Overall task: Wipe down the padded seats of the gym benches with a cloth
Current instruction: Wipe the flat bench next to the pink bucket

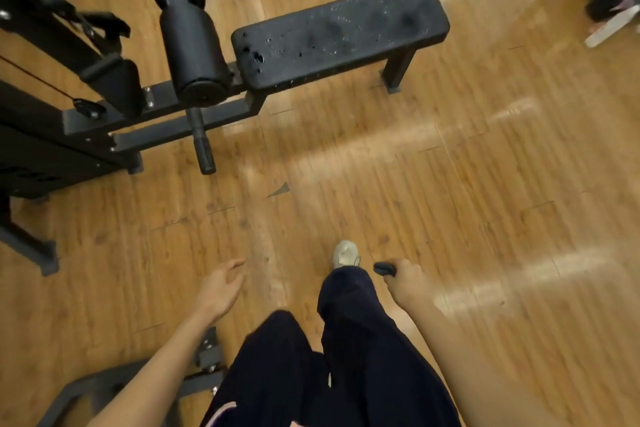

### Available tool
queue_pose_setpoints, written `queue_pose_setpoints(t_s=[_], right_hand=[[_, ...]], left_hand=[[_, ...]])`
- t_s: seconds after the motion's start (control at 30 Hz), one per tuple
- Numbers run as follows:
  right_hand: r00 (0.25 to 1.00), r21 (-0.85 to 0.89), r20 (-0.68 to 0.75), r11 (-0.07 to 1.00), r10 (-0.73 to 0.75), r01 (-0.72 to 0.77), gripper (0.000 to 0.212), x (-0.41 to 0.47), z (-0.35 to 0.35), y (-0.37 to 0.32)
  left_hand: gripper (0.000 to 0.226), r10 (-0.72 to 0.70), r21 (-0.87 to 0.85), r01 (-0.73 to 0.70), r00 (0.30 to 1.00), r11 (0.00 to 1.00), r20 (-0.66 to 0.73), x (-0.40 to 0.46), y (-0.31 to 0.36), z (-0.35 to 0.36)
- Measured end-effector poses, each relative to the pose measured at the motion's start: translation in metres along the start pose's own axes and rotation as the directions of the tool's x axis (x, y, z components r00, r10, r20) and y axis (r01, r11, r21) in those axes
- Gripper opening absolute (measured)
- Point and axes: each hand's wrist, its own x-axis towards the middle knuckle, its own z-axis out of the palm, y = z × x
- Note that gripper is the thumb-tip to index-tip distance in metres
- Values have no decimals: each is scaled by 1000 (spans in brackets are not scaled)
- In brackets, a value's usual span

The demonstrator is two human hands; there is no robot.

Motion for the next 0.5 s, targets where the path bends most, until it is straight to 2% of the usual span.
queue_pose_setpoints(t_s=[0.27,0.4,0.5], right_hand=[[973,-176,-36,960,-228,218,31,143,-103,-119],[942,-190,-35,928,-333,320,32,178,-152,-195],[946,-193,-36,931,-321,309,35,206,-181,-229]], left_hand=[[38,-178,-98,174,983,980,-39,67,69,-30],[40,-204,-141,200,979,970,-16,120,103,-56],[40,-172,-186,166,985,968,-12,166,139,-81]])
